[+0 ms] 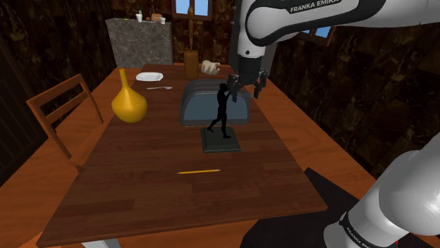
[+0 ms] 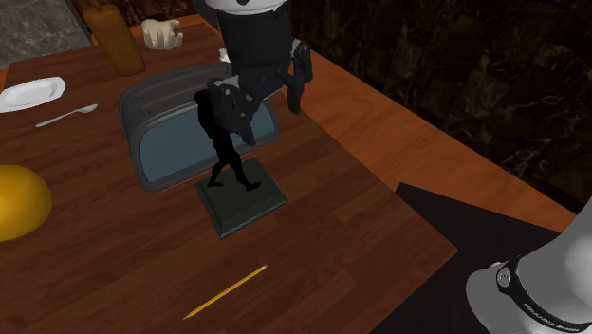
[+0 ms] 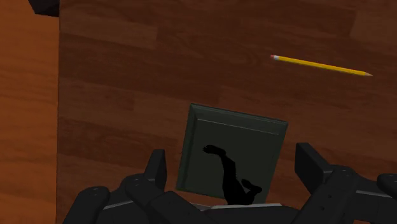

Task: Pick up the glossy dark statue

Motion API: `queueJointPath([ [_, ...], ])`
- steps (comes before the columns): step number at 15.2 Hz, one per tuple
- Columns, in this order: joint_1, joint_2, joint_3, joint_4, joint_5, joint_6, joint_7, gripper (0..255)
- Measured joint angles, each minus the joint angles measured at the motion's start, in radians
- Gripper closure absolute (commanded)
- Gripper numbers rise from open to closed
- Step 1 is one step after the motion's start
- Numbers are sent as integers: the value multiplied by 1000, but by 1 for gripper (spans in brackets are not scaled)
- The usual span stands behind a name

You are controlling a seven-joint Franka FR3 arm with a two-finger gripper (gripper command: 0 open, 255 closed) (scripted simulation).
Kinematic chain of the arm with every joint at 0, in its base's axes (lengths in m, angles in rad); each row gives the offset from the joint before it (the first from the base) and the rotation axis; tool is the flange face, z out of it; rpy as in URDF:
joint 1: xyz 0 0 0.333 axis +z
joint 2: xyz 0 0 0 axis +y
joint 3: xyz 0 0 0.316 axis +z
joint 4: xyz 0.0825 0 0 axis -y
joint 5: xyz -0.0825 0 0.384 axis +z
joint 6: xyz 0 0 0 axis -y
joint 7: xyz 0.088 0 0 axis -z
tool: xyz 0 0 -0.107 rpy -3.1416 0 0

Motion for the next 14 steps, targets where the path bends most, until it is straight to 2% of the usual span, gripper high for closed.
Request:
queueJointPath([
  [8,3,270,3,288,-26,34,118,0],
  [14,2,299,1,255,-31,98,126,0],
])
